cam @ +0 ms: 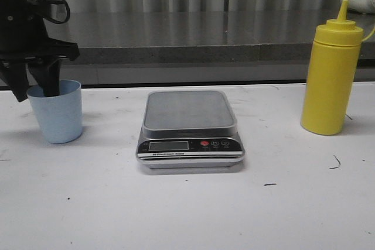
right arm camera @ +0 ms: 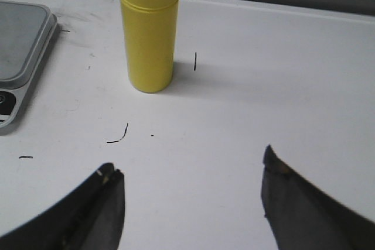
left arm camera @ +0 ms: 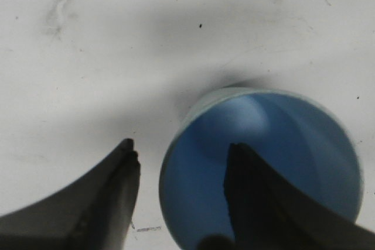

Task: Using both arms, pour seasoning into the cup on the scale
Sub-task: 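Lower the left gripper around the light blue cup and close, then lift the blue cup with the left gripper and carry it over the scale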

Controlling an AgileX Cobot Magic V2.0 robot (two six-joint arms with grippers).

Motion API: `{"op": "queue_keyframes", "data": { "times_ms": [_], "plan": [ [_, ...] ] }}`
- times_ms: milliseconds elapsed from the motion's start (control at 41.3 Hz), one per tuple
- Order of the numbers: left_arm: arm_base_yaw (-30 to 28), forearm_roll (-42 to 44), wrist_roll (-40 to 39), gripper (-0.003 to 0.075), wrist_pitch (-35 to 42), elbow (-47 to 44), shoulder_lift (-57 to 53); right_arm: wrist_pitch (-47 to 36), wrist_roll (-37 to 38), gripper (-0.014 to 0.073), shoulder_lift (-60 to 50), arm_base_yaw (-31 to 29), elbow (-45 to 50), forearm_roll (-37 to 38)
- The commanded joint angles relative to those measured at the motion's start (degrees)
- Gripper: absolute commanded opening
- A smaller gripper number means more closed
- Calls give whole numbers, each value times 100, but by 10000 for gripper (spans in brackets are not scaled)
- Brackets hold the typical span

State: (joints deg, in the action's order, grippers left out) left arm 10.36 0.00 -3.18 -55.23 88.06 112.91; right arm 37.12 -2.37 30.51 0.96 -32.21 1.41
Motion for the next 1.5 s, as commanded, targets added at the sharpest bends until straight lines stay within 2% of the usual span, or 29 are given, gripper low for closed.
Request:
{"op": "queue_keyframes", "data": {
  "times_ms": [0,242,435,677,992,1258,1475],
  "plan": [
    [-25,0,-3,202,138,193,-276,-364,-38,516,43,-28,-176,63],
    [-25,0,-3,-15,114,193,-276,-364,-38,516,43,-28,-176,63],
    [-25,0,-3,-20,-224,355,-276,-364,-38,516,43,-28,-176,63],
    [138,-91,-37,-20,-1048,1520,-276,-364,-38,516,43,-28,-176,63],
    [968,-102,-717,-20,-1380,2769,-254,-364,-38,516,43,-28,-176,63],
    [1711,0,-877,-20,-1698,3518,279,-364,-38,516,43,-28,-176,63],
    [2020,44,-1018,-20,-1672,3635,727,-364,-38,516,43,-28,-176,63]
  ]
}}
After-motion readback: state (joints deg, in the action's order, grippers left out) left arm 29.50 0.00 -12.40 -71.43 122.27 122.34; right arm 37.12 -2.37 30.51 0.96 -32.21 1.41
